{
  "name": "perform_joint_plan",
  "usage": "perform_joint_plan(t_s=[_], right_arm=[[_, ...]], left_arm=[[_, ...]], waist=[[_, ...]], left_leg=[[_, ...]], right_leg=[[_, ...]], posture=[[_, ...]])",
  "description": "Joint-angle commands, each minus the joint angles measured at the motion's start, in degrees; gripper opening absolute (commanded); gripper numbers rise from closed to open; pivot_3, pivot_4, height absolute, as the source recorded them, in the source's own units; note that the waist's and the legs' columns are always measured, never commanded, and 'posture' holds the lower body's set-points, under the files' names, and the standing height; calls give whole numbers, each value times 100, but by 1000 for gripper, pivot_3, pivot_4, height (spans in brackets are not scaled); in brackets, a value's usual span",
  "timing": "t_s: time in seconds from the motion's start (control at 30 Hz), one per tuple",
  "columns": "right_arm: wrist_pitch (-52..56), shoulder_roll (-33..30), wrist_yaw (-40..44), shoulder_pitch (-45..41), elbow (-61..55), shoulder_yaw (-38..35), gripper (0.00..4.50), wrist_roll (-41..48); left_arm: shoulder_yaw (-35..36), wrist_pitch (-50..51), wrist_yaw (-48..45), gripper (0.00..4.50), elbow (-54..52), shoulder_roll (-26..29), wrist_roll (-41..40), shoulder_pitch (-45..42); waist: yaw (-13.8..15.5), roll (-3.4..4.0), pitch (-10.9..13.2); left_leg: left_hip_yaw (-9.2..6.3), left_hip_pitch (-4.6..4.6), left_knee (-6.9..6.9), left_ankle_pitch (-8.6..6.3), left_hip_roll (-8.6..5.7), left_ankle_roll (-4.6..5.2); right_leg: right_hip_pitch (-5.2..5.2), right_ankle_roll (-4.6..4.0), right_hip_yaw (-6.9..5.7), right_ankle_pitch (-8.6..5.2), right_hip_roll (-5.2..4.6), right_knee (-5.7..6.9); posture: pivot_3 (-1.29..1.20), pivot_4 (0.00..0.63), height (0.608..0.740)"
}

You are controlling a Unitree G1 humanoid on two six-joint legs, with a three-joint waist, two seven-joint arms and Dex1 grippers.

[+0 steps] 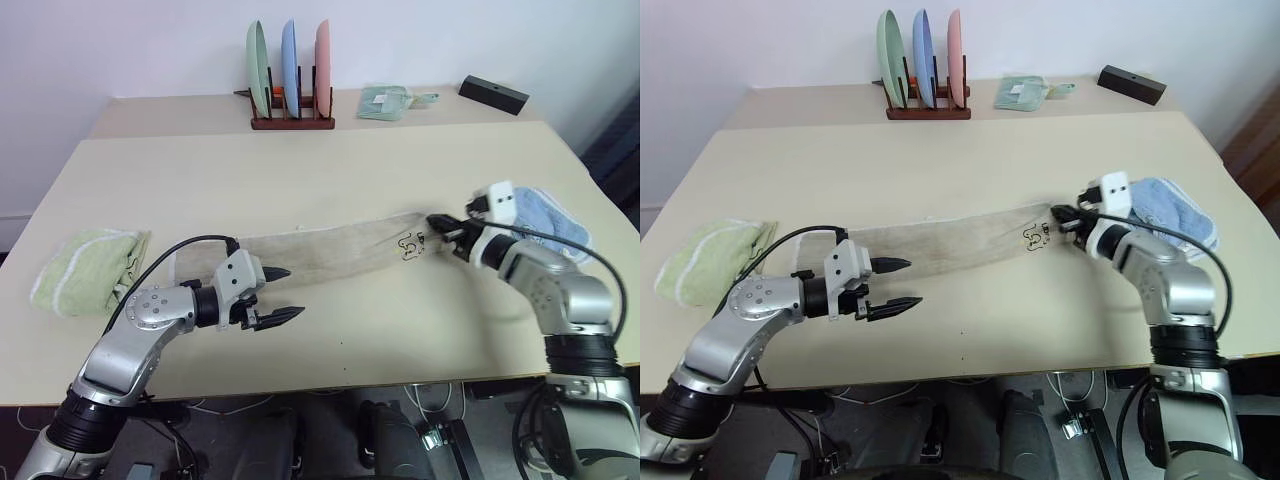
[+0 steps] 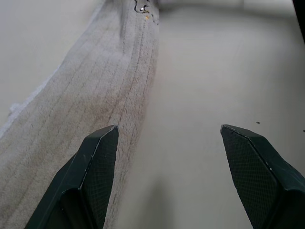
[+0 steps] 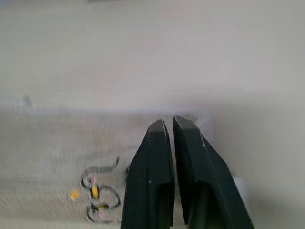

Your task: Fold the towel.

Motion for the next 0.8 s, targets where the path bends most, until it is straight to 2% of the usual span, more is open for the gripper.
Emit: perform_joint_plan(t_s=[0.03, 0.17, 0.4, 0.47, 0.57, 0.7, 0.8], right_arm=[[-285, -24, 79, -187, 251, 190, 48, -365], [-136, -275, 111, 125, 288, 445, 48, -772], [96, -654, 325, 949, -833, 113, 48, -604], [294, -576, 317, 941, -1084, -322, 48, -203], [1236, -478, 362, 1027, -1632, -1155, 877, 882], [2891, -308, -138, 1142, -1931, -2025, 2831, 2015], [3817, 185, -966, 1113, -2016, -2592, 4314, 2459]], left_arm=[[16, -9, 7, 3517, -132, -1, 3, -47], [77, 10, 23, 3517, -153, 44, 0, 7], [113, 36, 4, 3517, -222, 62, -39, 131], [66, 3, -34, 3517, -157, 40, -17, 62], [39, -24, -81, 3517, -47, 24, 5, -45], [39, -61, -119, 3517, 1, 19, 15, -63], [41, -69, -127, 3517, 11, 4, 21, -52]], waist=[[0, 0, 0], [9, 0, 0], [10, -5, -3], [8, -3, -3], [15, -2, -2], [19, -5, -2], [13, -5, -2]], left_leg=[[0, 0, 0, 1, 0, -2], [-1, 0, 0, 4, 0, -7], [-6, -1, 2, -1, -1, 1], [-6, 2, 2, -1, -1, 1], [-7, 1, 2, -1, 0, 1], [-10, -1, 2, -2, 0, 2], [-13, -1, 1, -2, 1, 2]], right_leg=[[0, 0, 0, 0, 0, 0], [0, 0, 0, 0, -1, -1], [6, 0, -1, 0, -3, -6], [7, 0, -1, 0, -3, -4], [3, 0, -1, 0, -2, -1], [5, 0, -1, 0, -3, -4], [5, -1, 0, 0, -5, -4]], posture=[[0, 150, 740], [0, 150, 740], [0, 150, 740], [0, 150, 740], [0, 150, 740], [0, 150, 740], [0, 150, 740]])
